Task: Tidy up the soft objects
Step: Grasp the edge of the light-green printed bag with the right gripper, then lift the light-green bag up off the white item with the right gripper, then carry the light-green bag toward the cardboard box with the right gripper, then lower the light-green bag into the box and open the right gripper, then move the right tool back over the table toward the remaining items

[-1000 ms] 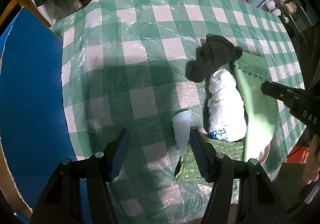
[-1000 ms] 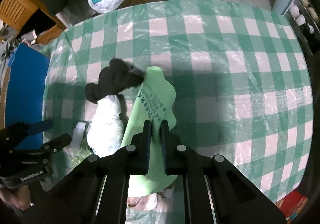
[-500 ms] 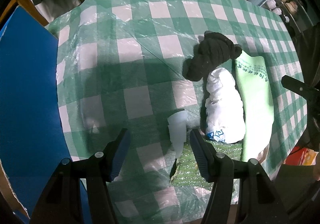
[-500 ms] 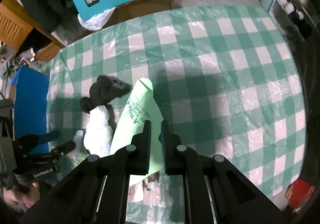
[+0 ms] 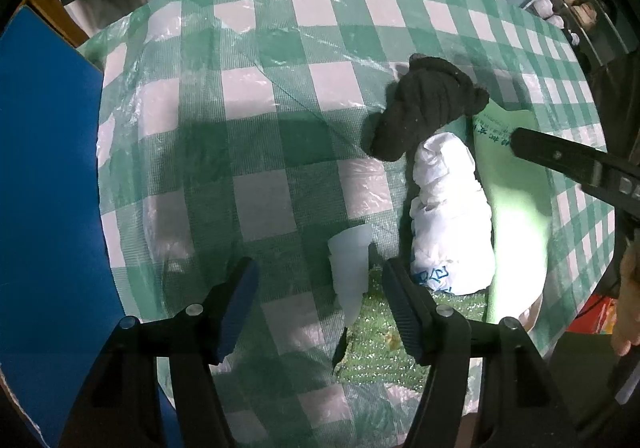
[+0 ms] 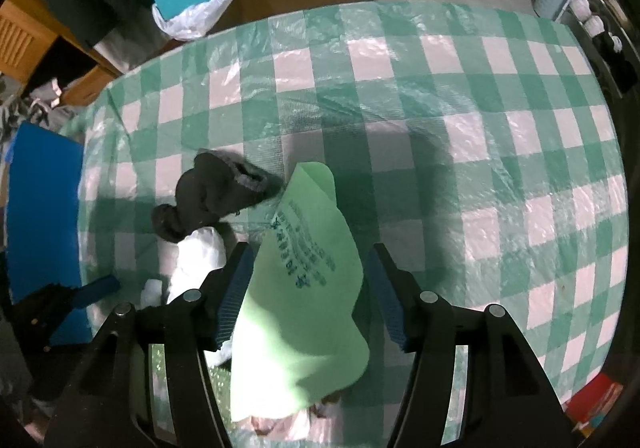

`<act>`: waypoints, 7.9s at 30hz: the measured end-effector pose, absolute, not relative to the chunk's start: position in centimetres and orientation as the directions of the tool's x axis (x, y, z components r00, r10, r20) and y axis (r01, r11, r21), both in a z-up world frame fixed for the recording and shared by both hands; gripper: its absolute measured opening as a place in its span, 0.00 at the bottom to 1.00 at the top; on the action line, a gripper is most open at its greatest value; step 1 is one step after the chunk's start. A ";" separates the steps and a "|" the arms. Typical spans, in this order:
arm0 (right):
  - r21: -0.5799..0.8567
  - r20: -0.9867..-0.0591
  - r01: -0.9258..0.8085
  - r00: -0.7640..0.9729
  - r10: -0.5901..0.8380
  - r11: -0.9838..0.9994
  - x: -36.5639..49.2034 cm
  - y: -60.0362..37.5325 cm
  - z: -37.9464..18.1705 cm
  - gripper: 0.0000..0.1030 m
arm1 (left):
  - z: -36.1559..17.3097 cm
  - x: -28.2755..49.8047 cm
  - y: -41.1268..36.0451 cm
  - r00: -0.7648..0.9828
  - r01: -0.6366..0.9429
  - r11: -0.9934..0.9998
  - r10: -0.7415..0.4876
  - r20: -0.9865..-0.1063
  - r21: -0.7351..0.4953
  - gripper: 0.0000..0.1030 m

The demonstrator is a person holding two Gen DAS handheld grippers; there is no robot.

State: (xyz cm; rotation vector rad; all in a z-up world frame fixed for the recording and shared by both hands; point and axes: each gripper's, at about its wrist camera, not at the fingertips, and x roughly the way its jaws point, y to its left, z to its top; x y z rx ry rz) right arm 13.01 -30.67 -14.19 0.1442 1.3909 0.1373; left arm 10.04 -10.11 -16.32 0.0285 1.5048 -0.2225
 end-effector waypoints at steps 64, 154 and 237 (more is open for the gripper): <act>0.326 -0.867 -0.038 0.387 0.315 0.944 8.7 -32.7 -6.0 0.06 | -15.8 9.4 -9.1 0.078 0.085 0.982 -0.175 -0.982 -0.168 0.53; 0.360 -0.769 -0.444 0.357 0.530 0.821 8.5 -9.5 3.9 0.06 | 0.1 3.3 7.7 0.467 -0.048 0.992 -0.077 -0.881 -0.113 0.13; 0.156 -0.907 -0.269 0.343 0.245 0.951 8.2 -15.0 -1.9 0.61 | -2.2 3.6 3.5 0.386 0.015 1.000 -0.014 -0.922 -0.010 0.54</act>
